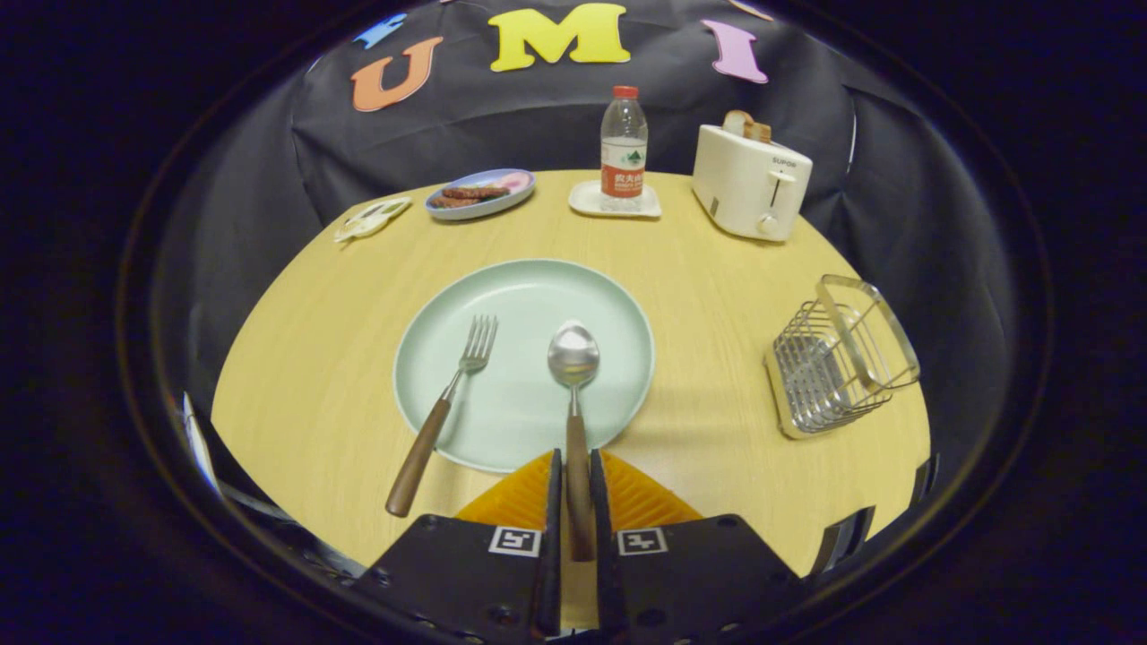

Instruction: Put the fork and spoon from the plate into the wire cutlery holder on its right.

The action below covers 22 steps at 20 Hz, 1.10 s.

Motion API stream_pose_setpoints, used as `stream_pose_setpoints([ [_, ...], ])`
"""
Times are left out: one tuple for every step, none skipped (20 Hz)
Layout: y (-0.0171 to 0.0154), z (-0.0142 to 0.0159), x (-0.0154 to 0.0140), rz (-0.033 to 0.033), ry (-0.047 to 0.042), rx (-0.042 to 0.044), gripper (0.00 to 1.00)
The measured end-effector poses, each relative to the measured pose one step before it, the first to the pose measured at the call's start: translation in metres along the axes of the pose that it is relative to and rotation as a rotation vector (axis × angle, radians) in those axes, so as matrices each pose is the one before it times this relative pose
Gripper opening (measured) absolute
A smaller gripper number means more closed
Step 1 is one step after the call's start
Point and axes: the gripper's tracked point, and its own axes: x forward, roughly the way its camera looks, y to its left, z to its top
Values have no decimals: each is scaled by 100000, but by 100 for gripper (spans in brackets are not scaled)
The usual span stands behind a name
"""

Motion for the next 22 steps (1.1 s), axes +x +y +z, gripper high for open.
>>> stream_pose_setpoints([
  [41,-273,89,988,1145,53,18],
  [-159,-42,-164,688,1597,-224,18],
  [56,-81,-465,1650,1003,-567,9],
  [143,20,-291,1488,1071,-906,8],
  [45,372,-510,1314,-140,-686,9],
  [-99,548,-585,1205,-896,-1474,9],
  [-169,545,-670,991,-1119,-1598,8],
  [-174,413,-644,1063,-1182,-1193,9],
  [-114,680,-838,1800,-1887,-1587,9],
  [-193,572,-580,1235,-2292,-1361,9],
  [-380,75,-782,515,-194,-1503,8],
  [-252,338,-40,1014,-1555,-1357,1],
  [-604,40,-122,-260,-622,-989,1],
  [-409,65,-214,-444,-179,-1033,1],
  [-323,294,-205,301,-817,-1282,2],
  [-415,229,-373,-695,-1108,-243,1],
  [-560,475,-568,-736,-1064,112,2],
  [-409,399,-593,-505,-960,613,1],
  [-441,441,-604,-177,-911,830,1],
  [-505,471,-690,158,-1195,1135,1],
  [-681,542,-718,88,-1217,1695,1],
  [-831,320,-676,-303,-767,1998,1],
])
